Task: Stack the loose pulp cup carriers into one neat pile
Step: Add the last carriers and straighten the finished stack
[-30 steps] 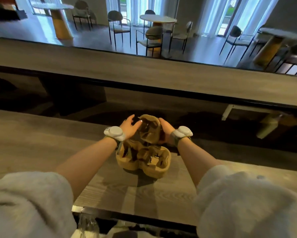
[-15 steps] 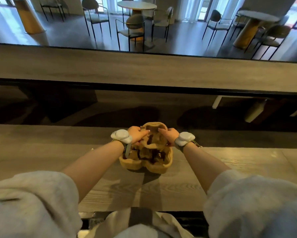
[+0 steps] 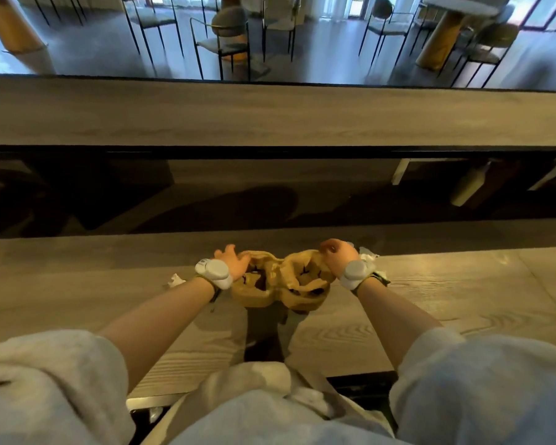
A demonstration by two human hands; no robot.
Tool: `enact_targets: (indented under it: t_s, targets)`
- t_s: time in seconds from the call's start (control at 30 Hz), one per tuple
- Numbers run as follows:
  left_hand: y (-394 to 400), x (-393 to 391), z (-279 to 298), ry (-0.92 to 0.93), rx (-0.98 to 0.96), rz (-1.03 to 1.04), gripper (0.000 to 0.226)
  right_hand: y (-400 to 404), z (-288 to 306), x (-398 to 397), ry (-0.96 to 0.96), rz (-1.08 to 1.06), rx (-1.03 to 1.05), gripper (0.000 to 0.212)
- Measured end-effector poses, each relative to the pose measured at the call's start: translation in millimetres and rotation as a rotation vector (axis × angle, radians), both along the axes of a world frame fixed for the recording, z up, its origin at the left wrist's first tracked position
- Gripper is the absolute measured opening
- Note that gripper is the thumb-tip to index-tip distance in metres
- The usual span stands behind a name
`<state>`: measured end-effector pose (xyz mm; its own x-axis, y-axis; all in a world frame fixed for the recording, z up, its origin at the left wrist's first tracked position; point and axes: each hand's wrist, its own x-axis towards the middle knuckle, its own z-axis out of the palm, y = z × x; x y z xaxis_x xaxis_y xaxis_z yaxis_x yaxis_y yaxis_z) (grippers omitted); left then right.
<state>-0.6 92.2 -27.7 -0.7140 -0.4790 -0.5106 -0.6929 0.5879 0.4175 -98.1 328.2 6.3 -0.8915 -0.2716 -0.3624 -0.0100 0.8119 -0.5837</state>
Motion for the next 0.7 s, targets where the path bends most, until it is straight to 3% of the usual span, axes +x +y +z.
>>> enact_targets:
  t_s: [0.23, 0.47, 0.7]
  targets:
    - [0, 11, -17, -0.047, 0.108, -0.016, 0.057, -5, -2, 6, -0.070, -0.067, -0.127, 0.044]
    - [-1, 3, -15, -0.070, 0.215, 0.059, 0.054, -8, -14, 21, 0.117, -0.005, 0.197, 0.039]
    - [1, 4, -17, -0.028, 0.361, 0.158, 0.055, -16, -51, 7, -0.260, -0.212, 0.184, 0.072]
